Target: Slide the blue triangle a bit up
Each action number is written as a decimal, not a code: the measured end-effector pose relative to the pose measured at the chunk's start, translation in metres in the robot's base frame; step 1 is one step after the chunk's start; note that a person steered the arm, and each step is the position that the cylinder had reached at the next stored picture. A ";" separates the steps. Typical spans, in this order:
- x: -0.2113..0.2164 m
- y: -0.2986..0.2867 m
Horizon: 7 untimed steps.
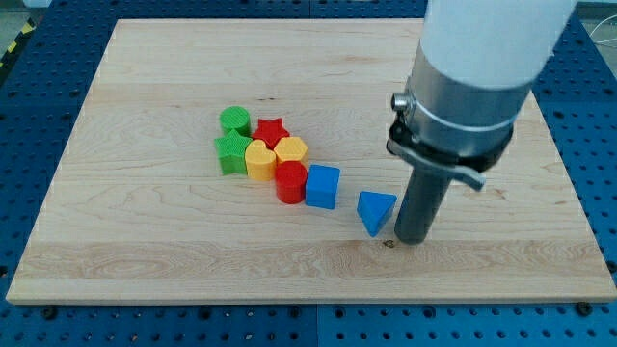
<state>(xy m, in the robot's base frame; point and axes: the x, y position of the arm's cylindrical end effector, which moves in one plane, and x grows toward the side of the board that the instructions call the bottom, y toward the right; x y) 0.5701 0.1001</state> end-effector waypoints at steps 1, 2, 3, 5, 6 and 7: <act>0.023 -0.012; -0.005 -0.010; -0.022 0.001; -0.001 -0.014; -0.001 -0.041; -0.014 -0.052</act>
<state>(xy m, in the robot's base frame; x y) 0.5557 0.0476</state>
